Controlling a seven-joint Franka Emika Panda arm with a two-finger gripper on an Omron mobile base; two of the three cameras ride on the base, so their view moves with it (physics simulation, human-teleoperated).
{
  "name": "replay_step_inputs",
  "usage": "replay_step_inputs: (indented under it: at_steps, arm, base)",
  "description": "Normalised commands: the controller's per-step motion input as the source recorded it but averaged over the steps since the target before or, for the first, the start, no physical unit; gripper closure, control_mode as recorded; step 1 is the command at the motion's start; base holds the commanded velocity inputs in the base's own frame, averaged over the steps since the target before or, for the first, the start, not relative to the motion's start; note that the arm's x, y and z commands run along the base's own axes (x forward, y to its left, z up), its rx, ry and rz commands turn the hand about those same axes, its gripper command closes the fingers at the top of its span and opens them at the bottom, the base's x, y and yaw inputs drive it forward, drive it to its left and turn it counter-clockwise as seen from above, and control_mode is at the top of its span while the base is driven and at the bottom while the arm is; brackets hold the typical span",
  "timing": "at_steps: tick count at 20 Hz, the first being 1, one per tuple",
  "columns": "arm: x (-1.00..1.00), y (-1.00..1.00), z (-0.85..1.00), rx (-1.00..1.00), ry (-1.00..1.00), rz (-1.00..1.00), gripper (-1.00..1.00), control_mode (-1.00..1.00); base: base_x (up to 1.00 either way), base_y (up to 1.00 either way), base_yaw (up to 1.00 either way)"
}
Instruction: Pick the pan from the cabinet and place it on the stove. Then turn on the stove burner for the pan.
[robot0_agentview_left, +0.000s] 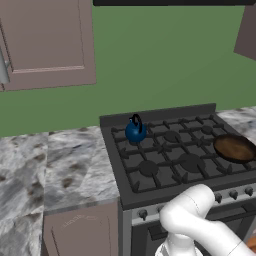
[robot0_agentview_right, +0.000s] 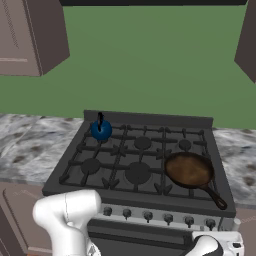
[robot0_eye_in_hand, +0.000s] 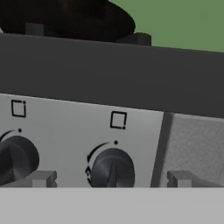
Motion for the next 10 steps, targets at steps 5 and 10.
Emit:
replay_step_inputs:
  at_steps: [5, 10]
  arm:
    - [0.08, 0.00, -0.10, 0.00, 0.00, 0.00, -1.00, -1.00]
    - [0.09, 0.00, -0.07, 0.00, 0.00, 0.00, -1.00, -1.00]
  base:
    - [0.00, 0.00, 0.00]
    - [0.00, 0.00, 0.00]
